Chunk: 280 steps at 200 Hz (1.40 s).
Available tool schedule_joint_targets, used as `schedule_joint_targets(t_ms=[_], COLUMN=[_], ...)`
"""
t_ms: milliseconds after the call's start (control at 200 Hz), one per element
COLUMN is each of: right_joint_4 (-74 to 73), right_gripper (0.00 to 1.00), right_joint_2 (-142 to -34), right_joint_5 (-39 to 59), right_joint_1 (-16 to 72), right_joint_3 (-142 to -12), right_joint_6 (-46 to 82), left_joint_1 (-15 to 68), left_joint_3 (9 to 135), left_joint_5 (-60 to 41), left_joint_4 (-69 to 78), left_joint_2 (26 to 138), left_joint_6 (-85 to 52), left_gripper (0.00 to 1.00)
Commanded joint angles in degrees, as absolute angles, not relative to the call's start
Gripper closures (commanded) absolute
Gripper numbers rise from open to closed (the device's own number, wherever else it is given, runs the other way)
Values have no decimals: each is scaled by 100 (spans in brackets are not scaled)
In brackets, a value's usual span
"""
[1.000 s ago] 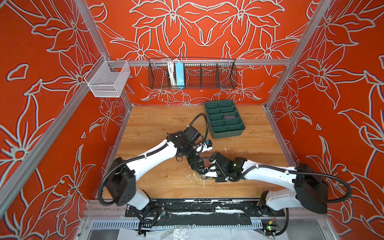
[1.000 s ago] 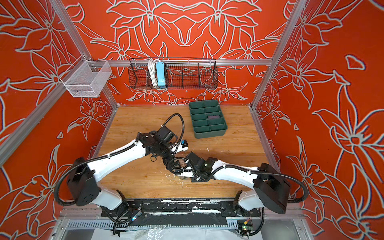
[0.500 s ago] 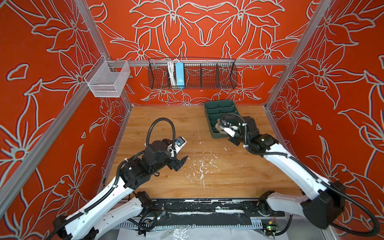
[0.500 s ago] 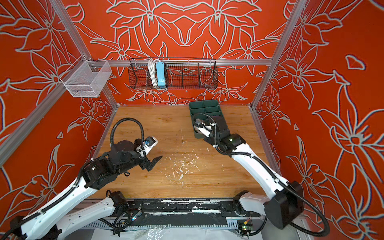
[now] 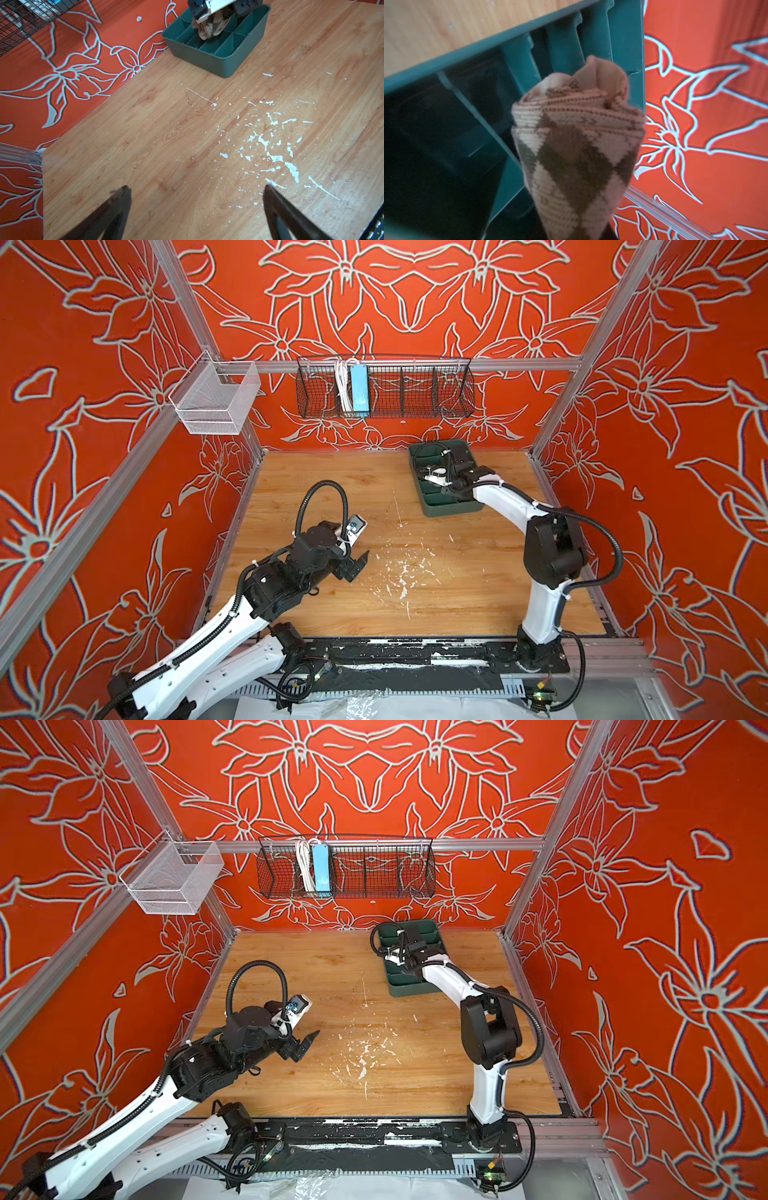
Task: Roll the socks
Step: 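Carry the rolled sock to the green tray while the left arm withdraws, then lower the rolled sock into a tray compartment and open the right gripper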
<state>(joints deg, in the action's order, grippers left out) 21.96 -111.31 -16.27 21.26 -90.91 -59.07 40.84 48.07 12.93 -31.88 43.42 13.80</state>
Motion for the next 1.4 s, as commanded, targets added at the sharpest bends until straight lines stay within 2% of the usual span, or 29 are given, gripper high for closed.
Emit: schedule_joint_targets(t_ms=[0,315,610,806,1101,1396], right_joint_4=[2137,2303,2410,3597,5983,6795], right_gripper=[100,100,100,100,100,100], right_joint_2=[-11221,-12221,-12380,-12141,-11996,-12322], right_joint_5=[-1631,-1640,-1115,-510,796,1287], right_joint_1=[2040,2029,2140,2262,2524,3230], right_joint_3=[-9615,-10526,-9900,-9721,-9925,-9792], right_joint_6=[-5878,-6383,-6221,-5836,-4390,-4534], left_joint_1=[4096,4096,4087,4079,4080,4074], left_joint_3=[4771,4736,4718,4728,4711,4711], left_joint_5=[1279,1336,1274,1231,1233,1187], left_joint_4=[-3138,-3059,-3028,-3028,-3135,-3208], left_joint_2=[4368,4568,4736,4755,4494,4507], left_joint_6=[1301,1397,1424,1426,1450,1455], left_gripper=[3,3,3,3,3,3])
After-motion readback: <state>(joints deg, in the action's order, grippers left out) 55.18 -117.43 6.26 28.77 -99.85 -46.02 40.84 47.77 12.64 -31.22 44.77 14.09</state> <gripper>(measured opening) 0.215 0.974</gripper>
